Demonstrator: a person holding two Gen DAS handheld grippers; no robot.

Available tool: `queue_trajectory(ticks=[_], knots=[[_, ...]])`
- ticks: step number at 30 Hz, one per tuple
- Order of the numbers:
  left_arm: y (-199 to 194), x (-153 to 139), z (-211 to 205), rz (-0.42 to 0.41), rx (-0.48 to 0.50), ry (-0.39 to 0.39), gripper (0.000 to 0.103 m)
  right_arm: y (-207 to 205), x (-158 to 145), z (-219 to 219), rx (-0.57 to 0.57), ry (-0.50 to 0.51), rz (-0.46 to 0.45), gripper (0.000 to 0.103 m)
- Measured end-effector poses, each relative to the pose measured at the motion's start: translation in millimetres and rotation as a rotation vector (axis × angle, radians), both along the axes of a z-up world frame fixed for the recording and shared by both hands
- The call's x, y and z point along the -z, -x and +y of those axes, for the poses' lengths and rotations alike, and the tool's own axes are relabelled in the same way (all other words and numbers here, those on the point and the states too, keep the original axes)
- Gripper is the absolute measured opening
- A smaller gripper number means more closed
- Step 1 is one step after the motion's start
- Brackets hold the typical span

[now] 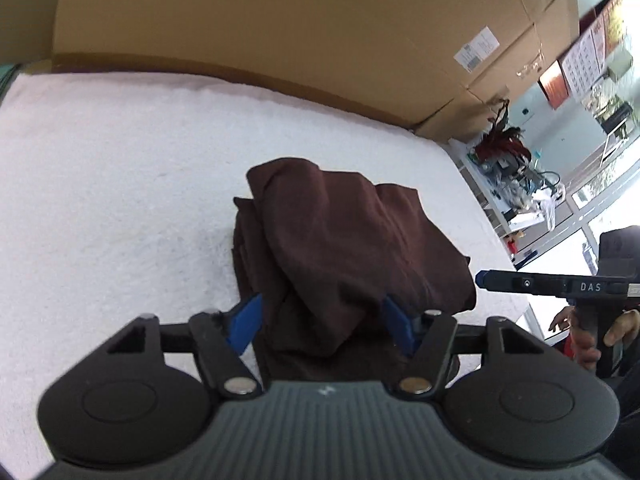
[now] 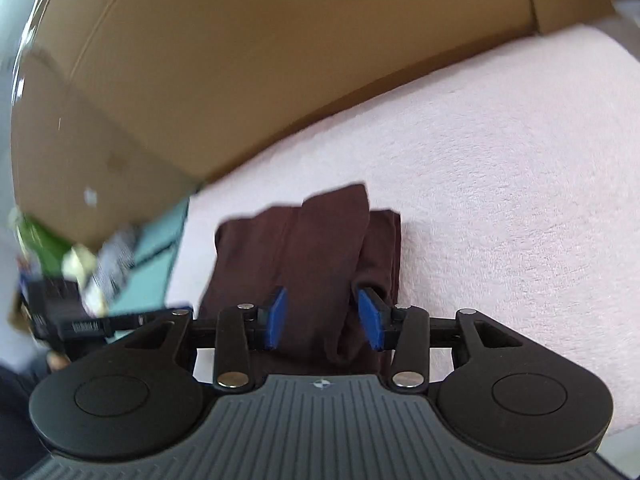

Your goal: Fold clothes

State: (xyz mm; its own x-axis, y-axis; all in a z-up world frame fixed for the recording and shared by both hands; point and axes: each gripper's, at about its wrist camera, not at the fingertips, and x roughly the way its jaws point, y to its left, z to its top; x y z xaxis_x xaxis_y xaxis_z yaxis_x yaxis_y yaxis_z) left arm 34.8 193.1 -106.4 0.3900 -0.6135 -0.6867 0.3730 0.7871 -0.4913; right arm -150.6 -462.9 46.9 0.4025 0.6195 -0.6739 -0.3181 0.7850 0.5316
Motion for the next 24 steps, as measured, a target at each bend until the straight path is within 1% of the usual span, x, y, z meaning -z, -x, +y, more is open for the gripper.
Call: queue_trajectory(ticks=[4, 7, 8, 9, 12, 14, 15, 17, 21, 22, 23, 24], knots=[[-2.6, 10.5, -14.2, 0.014, 0.028, -0.021, 0.065, 5.9, 7.3, 4.8, -0.049, 0.07, -0.01, 0.044], [0.7, 13.1, -21.1, 0.016, 0.031, -0.011, 0.064, -1.6, 16.7, 11.6, -0.058, 0.103, -0.022, 0.045], [2.0, 12.1, -22.7, 0.012, 0.032, -0.01, 0.056, -1.9, 17.0, 13.3, -0.052, 0.106, -0.022, 0.045], [4.9, 7.9, -22.8, 0.0, 0.032, -0.012, 0.052, -2.1, 16.8, 14.8, -0.051, 0.101, -0.024, 0.044], [15.6, -6.4, -18.6, -0.045, 0.019, -0.017, 0.051, 0.1, 12.3, 19.2, -0.063, 0.117, -0.051, 0.044], [19.3, -8.0, -16.5, -0.052, 0.026, -0.018, 0.051, 5.1, 6.8, 18.8, -0.074, 0.11, -0.078, 0.044], [18.2, -4.9, -17.9, -0.049, 0.031, -0.032, 0.051, 7.4, 4.6, 17.5, -0.078, 0.104, -0.084, 0.044], [12.1, 5.4, -22.0, -0.026, 0.036, -0.057, 0.051, 5.9, 8.5, 16.6, -0.089, 0.091, -0.068, 0.044], [13.8, 9.2, -26.9, -0.016, 0.041, -0.045, 0.051, 2.2, 15.3, 20.1, -0.11, 0.107, -0.064, 0.043], [16.8, 8.8, -28.2, -0.017, 0.045, -0.035, 0.046, 1.7, 16.3, 21.2, -0.117, 0.112, -0.066, 0.043], [17.2, 9.2, -30.3, -0.014, 0.061, -0.038, 0.029, 1.2, 17.3, 22.4, -0.123, 0.118, -0.069, 0.043], [17.2, 9.7, -32.5, -0.011, 0.079, -0.043, 0.0, 0.7, 18.3, 23.5, -0.13, 0.123, -0.072, 0.043]])
